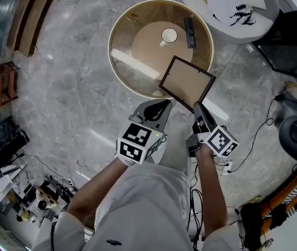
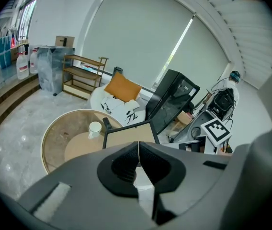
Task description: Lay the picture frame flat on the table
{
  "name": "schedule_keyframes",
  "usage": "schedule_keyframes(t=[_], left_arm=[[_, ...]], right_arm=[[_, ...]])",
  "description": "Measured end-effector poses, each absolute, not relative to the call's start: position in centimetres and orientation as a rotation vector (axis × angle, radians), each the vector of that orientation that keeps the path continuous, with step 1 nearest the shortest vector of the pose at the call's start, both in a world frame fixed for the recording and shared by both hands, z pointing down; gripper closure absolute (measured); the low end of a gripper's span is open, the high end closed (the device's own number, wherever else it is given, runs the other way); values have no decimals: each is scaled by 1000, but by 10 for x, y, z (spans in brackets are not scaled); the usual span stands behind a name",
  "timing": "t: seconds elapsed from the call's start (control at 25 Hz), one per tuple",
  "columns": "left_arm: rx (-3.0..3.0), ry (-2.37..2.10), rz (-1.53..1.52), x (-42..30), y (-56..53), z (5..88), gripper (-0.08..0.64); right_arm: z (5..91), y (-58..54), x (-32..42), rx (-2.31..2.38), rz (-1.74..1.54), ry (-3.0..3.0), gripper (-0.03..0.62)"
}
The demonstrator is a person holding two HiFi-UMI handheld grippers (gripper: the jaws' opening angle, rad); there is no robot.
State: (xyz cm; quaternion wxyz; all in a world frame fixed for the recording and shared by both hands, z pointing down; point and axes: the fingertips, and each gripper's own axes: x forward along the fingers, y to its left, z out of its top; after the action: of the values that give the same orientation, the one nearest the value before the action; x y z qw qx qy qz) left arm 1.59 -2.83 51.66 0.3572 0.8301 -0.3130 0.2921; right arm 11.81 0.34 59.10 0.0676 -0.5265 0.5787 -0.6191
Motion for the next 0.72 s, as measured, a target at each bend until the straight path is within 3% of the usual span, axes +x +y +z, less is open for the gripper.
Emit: schedule_keyframes(t=[0.72], left_arm=[[1993, -892, 831, 34, -56, 675, 552]], right_arm=[[734, -25, 136, -1449, -1976, 1745, 533]])
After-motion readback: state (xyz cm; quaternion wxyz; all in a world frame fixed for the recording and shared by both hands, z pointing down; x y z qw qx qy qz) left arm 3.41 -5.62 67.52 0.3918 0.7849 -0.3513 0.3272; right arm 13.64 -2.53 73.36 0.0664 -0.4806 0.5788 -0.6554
